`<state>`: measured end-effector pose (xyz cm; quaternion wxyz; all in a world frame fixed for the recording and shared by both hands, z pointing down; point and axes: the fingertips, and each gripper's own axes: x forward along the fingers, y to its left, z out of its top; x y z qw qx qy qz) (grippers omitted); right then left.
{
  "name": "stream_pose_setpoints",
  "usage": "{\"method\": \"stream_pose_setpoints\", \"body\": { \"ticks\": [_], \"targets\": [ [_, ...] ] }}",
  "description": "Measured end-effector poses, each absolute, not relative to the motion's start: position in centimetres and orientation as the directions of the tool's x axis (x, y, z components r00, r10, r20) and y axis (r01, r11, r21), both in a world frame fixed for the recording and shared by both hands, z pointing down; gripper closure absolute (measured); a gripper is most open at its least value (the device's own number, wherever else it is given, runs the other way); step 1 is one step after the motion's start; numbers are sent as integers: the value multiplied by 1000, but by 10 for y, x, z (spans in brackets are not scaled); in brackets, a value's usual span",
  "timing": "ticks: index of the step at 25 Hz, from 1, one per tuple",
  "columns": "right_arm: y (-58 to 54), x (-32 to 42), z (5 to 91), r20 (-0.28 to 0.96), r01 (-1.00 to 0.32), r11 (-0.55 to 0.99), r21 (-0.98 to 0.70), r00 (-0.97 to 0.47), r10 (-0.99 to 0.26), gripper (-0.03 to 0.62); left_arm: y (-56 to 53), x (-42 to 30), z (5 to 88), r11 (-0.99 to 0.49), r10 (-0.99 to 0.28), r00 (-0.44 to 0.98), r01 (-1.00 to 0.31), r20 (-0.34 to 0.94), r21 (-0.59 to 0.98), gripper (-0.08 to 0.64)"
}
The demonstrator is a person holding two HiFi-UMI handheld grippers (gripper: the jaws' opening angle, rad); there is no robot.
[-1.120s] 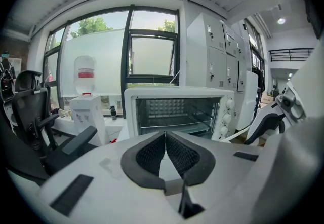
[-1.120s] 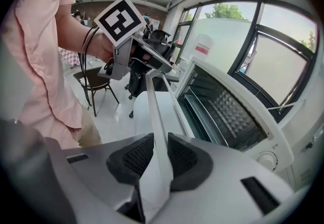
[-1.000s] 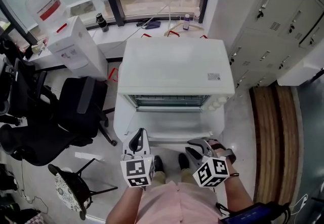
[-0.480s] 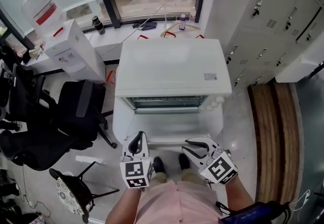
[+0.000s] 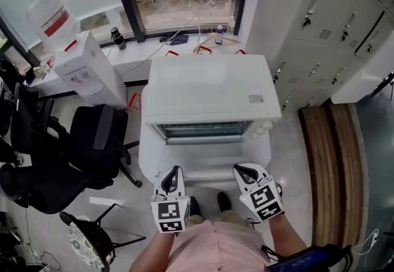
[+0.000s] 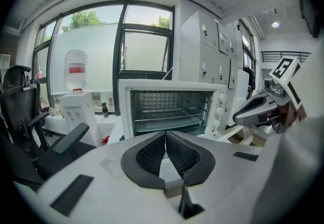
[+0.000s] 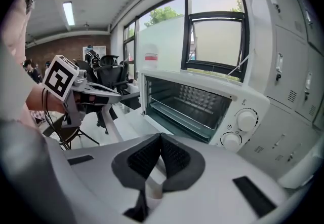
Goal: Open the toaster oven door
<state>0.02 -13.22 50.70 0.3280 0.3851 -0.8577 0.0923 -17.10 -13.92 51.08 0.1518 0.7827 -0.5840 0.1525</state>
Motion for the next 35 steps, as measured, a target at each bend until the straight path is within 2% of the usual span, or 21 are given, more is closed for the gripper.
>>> {"method": "stream_pose_setpoints", "body": {
  "ticks": [15, 35],
  "targets": [
    [-140, -7, 504, 607, -805, 584, 105, -414, -678, 592, -140, -166, 502, -366, -859, 357, -929, 367, 47, 543],
    [-114, 14, 521, 609, -807, 588, 62, -436, -663, 592, -121, -162, 527, -329, -845, 302, -944, 440, 16, 543]
  ]
}}
